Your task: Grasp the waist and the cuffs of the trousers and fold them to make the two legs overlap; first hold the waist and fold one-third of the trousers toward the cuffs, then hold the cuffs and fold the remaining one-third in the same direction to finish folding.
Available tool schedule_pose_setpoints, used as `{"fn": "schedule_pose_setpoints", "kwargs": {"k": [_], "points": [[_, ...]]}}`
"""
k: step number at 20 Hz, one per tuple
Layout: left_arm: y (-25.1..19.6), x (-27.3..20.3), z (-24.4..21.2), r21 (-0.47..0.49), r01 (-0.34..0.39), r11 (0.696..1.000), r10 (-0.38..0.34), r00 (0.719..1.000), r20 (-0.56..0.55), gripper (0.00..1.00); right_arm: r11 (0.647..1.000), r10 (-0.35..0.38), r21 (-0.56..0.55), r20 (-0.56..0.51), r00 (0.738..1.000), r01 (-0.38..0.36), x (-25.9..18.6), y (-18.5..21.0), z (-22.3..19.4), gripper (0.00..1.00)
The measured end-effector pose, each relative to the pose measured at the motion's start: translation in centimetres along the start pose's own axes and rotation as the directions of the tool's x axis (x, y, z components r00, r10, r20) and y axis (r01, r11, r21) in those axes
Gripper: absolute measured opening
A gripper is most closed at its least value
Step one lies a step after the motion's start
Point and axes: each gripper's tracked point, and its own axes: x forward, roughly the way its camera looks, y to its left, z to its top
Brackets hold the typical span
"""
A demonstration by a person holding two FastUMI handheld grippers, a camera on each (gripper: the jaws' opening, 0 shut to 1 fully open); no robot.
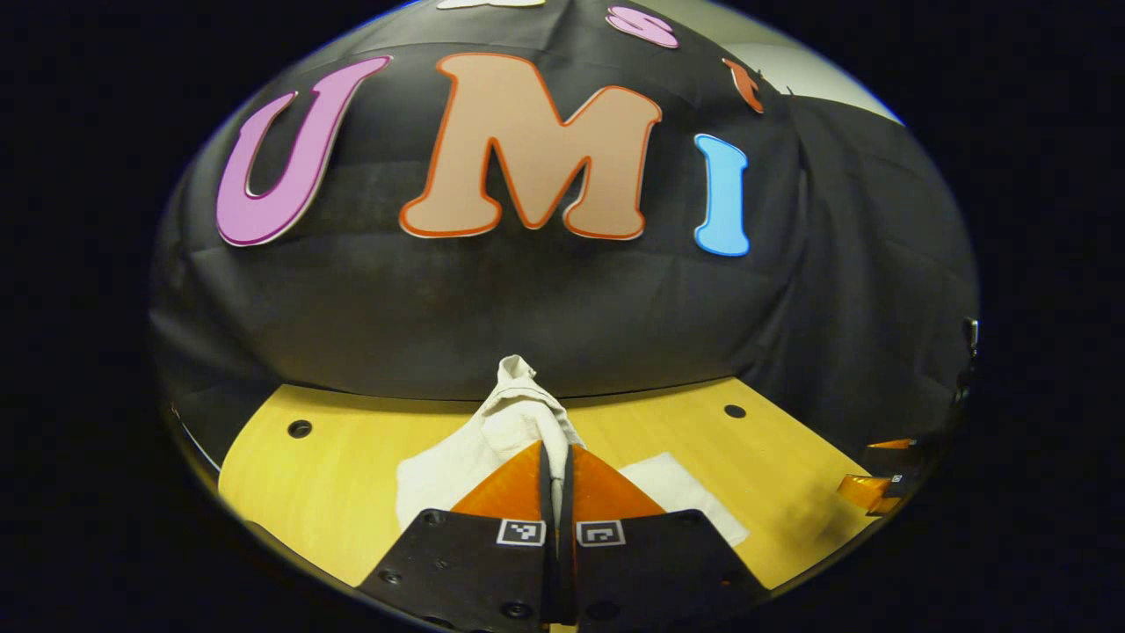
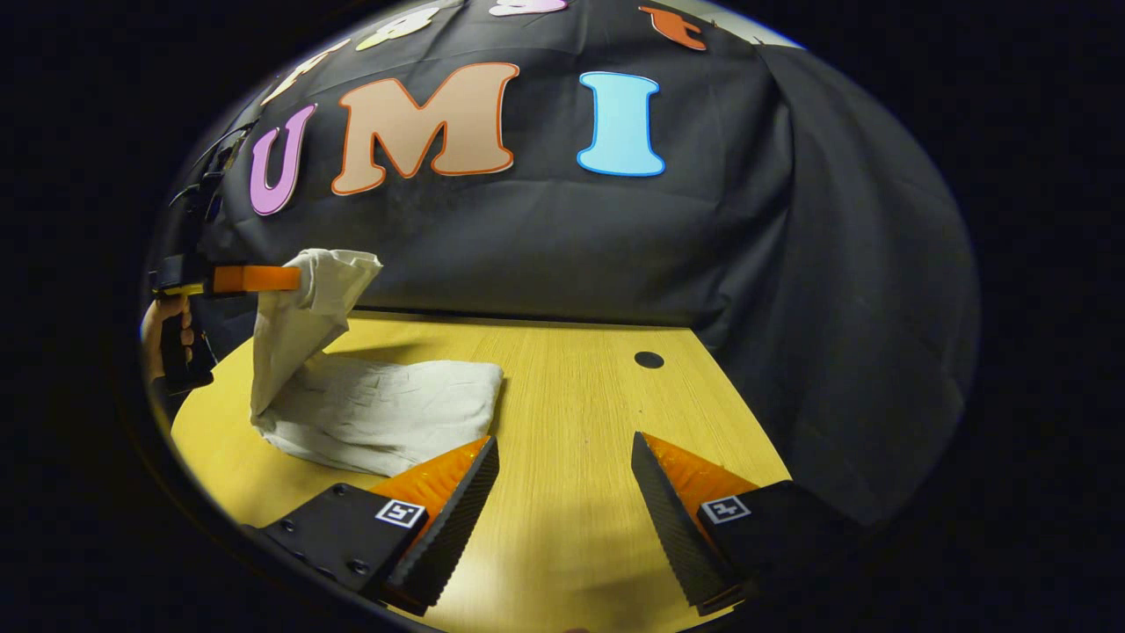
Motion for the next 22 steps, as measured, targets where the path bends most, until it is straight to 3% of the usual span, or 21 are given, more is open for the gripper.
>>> {"fn": "schedule_pose_setpoints", "kwargs": {"k": [4, 11, 17, 18, 19, 22], "points": [[-4.6, 1.7, -2.5, -0.023, 0.069, 0.997, -0.070, 0.997, -0.038, 0.00, 1.000, -0.004, -0.015, -0.009, 1.000, 0.003, -0.1, -1.5, -0.5, 0.98], [-9.7, 3.5, -8.4, -0.035, 0.120, 0.992, -0.124, 0.984, -0.131, 0.00, 1.000, 0.009, -0.024, -0.031, 0.999, -0.010, 0.3, -2.7, -1.8, 0.98], [-11.8, 2.5, -12.6, 0.059, 0.162, 0.985, -0.149, 0.972, -0.182, 0.02, 0.999, 0.047, -0.018, -0.032, 0.998, -0.048, 0.8, -2.0, -1.9, 0.98], [-12.1, 1.9, -12.6, 0.063, 0.169, 0.984, -0.155, 0.970, -0.186, 0.06, 0.998, 0.060, -0.014, -0.030, 0.998, -0.060, 0.9, -1.5, -1.8, 0.98], [-12.8, 1.3, -12.8, 0.054, 0.188, 0.981, -0.175, 0.968, -0.180, 0.29, 0.997, 0.073, -0.011, -0.027, 0.997, -0.073, 1.0, -1.0, -1.7, 0.97], [-12.3, -1.9, -10.2, 0.072, 0.159, 0.985, -0.151, 0.983, -0.103, 0.80, 0.996, 0.095, -0.001, 0.010, 0.995, -0.095, 0.9, 0.6, -0.5, 0.97]]}}
